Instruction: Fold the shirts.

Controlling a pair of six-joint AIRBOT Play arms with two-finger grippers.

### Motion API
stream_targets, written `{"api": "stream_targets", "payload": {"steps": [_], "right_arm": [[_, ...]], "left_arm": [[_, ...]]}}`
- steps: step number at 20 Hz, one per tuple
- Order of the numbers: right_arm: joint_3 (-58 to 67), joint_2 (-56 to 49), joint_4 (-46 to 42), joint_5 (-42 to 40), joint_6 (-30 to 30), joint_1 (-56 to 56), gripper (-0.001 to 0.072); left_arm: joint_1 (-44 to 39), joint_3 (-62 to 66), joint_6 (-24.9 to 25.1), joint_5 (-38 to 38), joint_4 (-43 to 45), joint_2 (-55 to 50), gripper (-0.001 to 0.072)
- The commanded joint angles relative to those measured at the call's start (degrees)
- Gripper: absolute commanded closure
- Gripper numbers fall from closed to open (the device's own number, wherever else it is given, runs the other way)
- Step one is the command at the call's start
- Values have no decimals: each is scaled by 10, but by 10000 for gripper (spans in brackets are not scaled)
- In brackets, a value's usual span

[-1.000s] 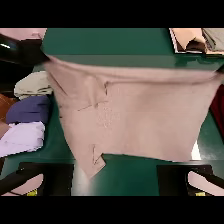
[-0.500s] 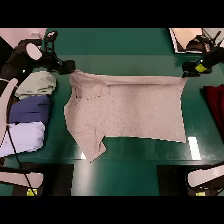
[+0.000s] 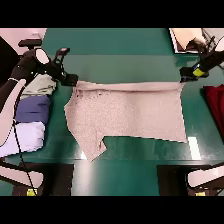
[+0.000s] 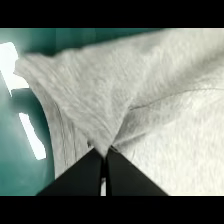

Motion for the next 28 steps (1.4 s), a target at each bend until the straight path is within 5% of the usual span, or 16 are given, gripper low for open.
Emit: {"api": "stream_targets", "payload": {"steps": [1,3,4,5,6,10,18,24,28], "right_arm": [[-123,52,2,-54,-3,0,701],[-165,67,2,-64,-3,0,700],[-177,72,3,-66,-3,0,674],[-181,74,3,-66,-3,0,454],[-178,76,8,-62,-2,0,311],[-179,146,43,-23,-3,-21,312],[-349,341,111,-60,-15,-72,312],[-389,384,123,-87,-18,-69,329],[-388,402,123,-93,-18,-69,329]], "left_arm": [[0,-49,14,-25,-17,-2,683],[0,-65,-15,-15,-17,-2,681],[0,-66,-18,-12,-17,-2,484],[0,-65,-25,-10,-18,2,233],[0,-65,-36,-11,-19,9,216],[0,-106,-46,-69,5,103,216],[0,-505,-133,-30,-29,408,215],[0,-625,-130,84,-144,449,216],[-13,-642,-76,162,-222,446,216]]}}
